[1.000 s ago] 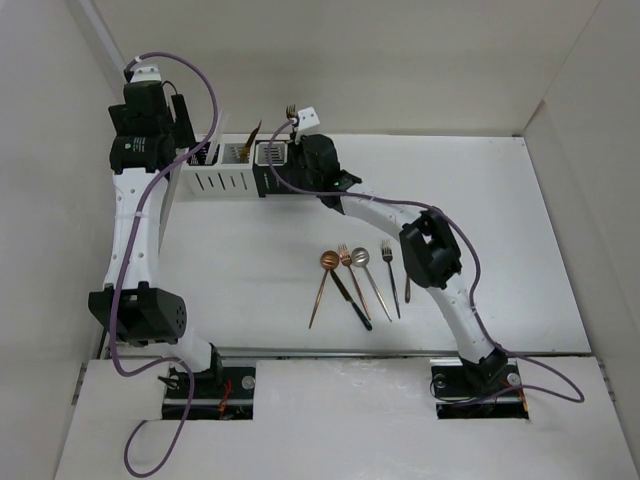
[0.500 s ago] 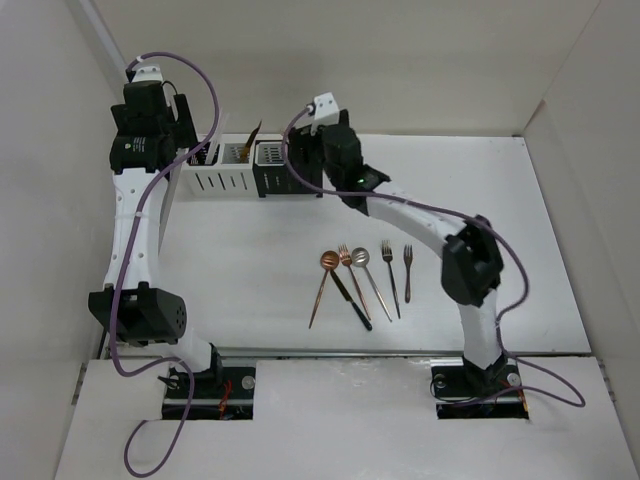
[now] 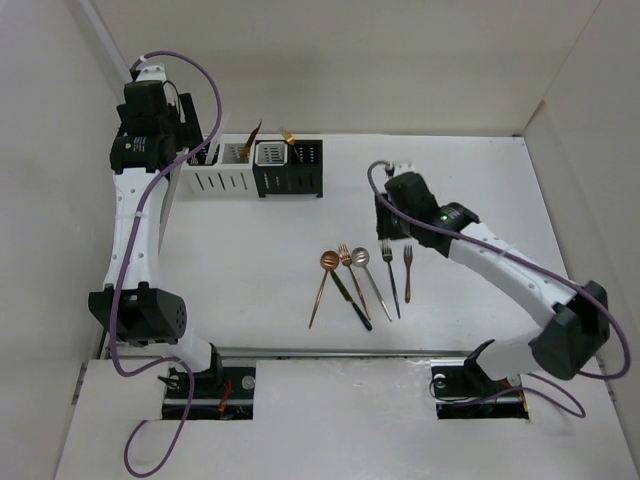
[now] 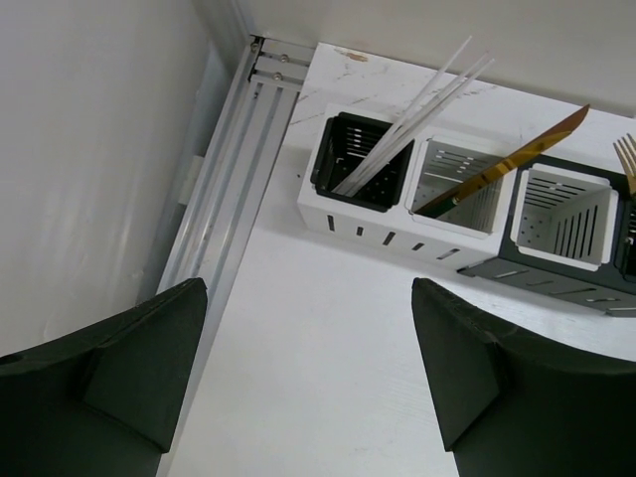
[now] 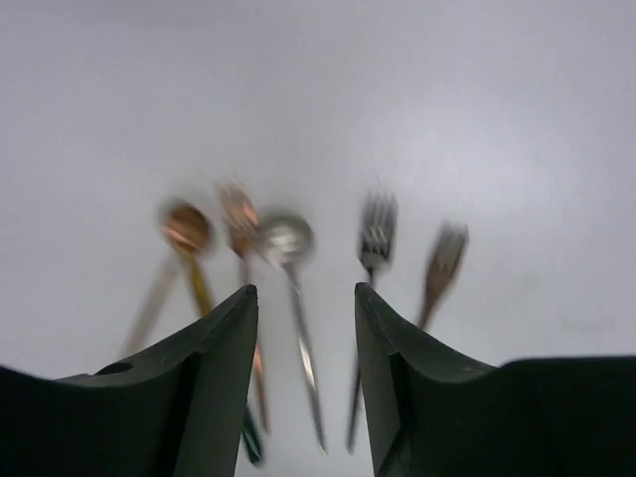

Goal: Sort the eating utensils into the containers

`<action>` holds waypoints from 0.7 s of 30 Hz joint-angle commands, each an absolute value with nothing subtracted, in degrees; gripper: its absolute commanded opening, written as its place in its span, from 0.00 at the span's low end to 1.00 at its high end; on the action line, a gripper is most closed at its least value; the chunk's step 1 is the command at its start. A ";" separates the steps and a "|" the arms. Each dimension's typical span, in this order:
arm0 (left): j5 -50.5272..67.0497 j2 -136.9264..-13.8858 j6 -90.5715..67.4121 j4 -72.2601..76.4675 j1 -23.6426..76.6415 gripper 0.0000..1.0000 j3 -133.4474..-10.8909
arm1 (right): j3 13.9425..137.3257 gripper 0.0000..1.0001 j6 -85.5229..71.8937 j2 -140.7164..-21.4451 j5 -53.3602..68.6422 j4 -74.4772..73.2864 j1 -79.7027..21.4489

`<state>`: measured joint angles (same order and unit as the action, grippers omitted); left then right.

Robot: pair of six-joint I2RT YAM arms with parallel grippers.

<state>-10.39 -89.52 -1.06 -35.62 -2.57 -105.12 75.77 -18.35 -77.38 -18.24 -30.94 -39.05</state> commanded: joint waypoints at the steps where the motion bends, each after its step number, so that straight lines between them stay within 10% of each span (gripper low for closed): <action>1: -7.74 -89.21 -2.55 -34.80 -1.93 0.82 -108.19 | 67.25 0.48 -24.70 -79.45 -8.38 -46.22 -34.29; 21: -9.05 -86.22 -2.02 -35.33 -0.79 0.82 -107.14 | 56.69 0.47 -20.92 -94.04 -6.94 -36.39 -25.32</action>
